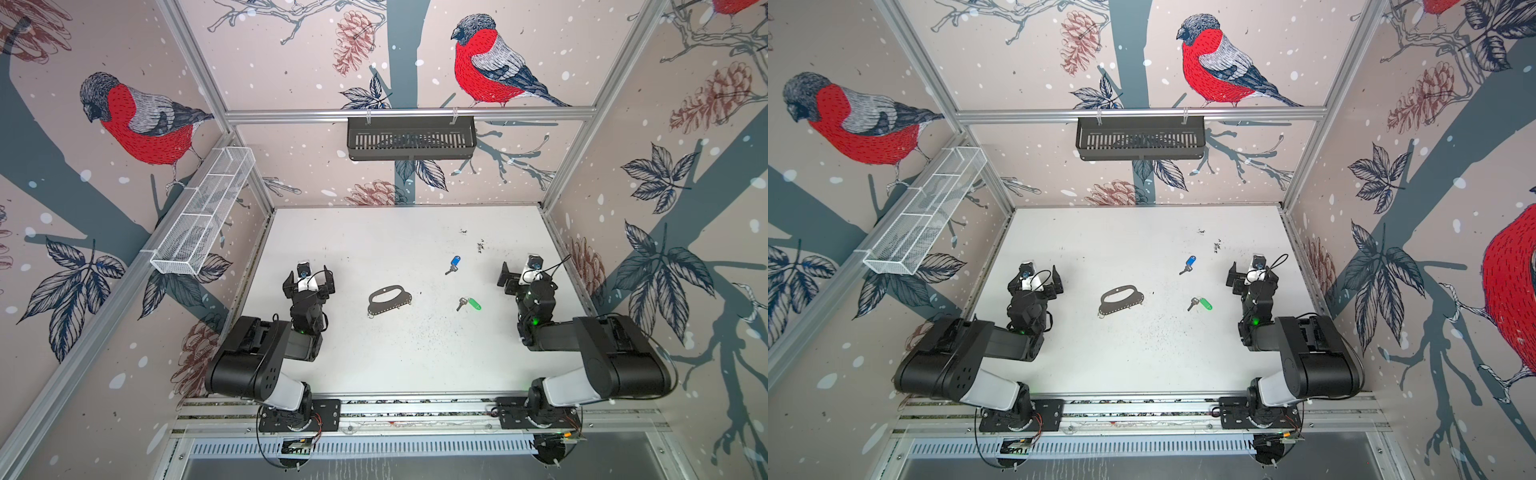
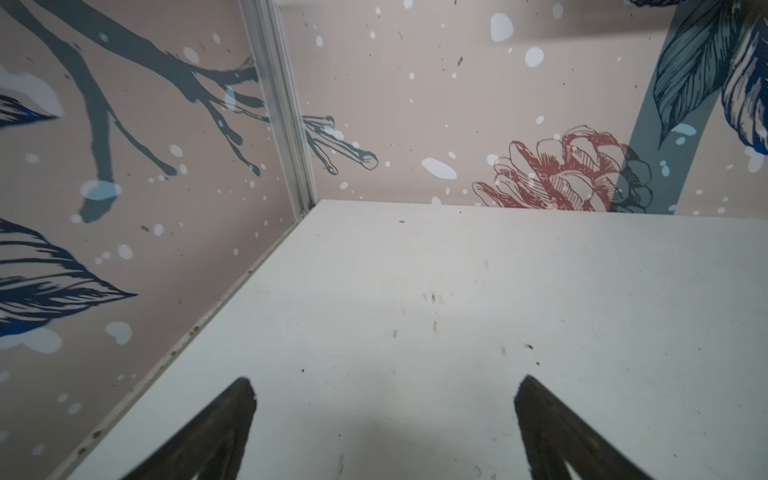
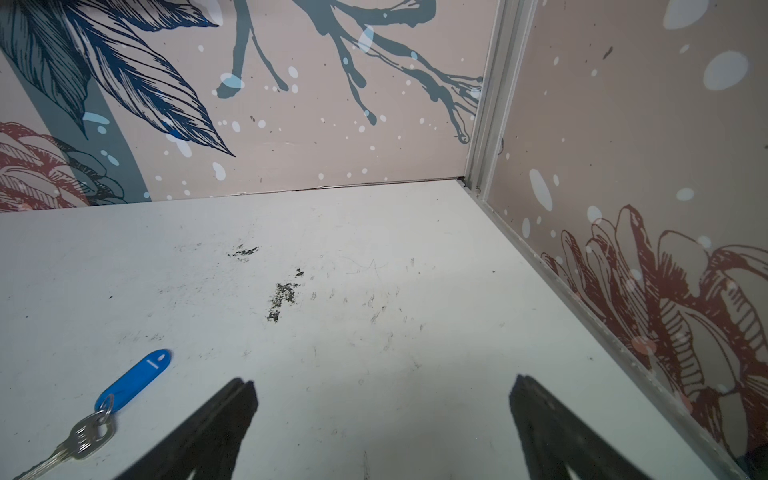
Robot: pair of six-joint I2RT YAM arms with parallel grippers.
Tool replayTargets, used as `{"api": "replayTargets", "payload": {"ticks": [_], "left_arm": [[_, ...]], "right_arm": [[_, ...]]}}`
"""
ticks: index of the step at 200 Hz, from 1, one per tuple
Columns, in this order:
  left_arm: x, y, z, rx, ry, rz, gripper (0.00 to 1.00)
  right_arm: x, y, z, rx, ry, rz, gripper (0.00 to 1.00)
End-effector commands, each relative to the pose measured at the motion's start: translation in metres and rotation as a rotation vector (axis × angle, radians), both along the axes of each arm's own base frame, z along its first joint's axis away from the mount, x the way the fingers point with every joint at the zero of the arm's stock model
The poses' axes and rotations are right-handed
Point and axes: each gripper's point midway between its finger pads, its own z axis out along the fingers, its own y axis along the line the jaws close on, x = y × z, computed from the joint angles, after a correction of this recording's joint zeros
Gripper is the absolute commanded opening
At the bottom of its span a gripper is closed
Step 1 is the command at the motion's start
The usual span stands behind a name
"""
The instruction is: Put the keys on the keyring
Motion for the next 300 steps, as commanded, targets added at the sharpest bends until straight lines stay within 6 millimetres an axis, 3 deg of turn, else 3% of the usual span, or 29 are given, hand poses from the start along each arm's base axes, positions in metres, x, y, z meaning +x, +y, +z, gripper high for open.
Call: {"api": "replayTargets", "payload": {"ticks": [1, 40, 43, 59, 74, 121, 161, 180, 205, 237, 264, 300], "left_arm": [[-0.012, 0.009, 0.032, 0.056, -0.072, 0.123, 0.98], [-0.022, -0.027, 0.098, -0.086, -0.186, -0.007, 0.98], [-0.02, -0.032, 0.09, -0.095, -0.135, -0.031, 0.98], [-0.021, -0.046, 0.105, -0.251, -0.114, -0.106, 0.98], [-0.026, -0.062, 0.104, -0.347, -0.058, -0.16, 0.98], [-0.063, -0.122, 0.096, -0.45, 0.046, -0.254, 0.98], [-0.073, -0.186, 0.063, -0.519, 0.26, -0.292, 0.97], [-0.071, -0.222, 0.045, -0.525, 0.374, -0.308, 0.91], [-0.069, -0.257, 0.017, -0.535, 0.51, -0.289, 0.89], [-0.065, -0.279, -0.031, -0.563, 0.649, -0.211, 0.88], [-0.064, -0.297, -0.066, -0.546, 0.738, -0.192, 0.81], [-0.054, -0.311, -0.084, -0.48, 0.787, -0.156, 0.72]], "right_arm": [[0.011, 0.0, 0.007, -0.071, 0.065, -0.075, 1.0], [0.041, 0.025, -0.006, -0.13, 0.242, -0.104, 1.0], [0.042, 0.027, -0.007, -0.13, 0.248, -0.1, 1.0], [0.044, 0.042, -0.002, -0.123, 0.247, -0.057, 1.0], [0.044, 0.053, 0.01, -0.089, 0.218, -0.019, 1.0], [0.042, 0.083, 0.046, 0.045, 0.176, 0.117, 1.0], [0.034, 0.121, 0.056, 0.165, 0.225, 0.314, 0.98], [0.024, 0.137, 0.062, 0.234, 0.243, 0.402, 0.96], [0.011, 0.134, 0.064, 0.249, 0.267, 0.396, 0.94], [-0.001, 0.122, 0.068, 0.267, 0.267, 0.359, 0.91], [-0.006, 0.12, 0.062, 0.272, 0.284, 0.353, 0.87], [-0.006, 0.116, 0.055, 0.267, 0.3, 0.333, 0.84]]}}
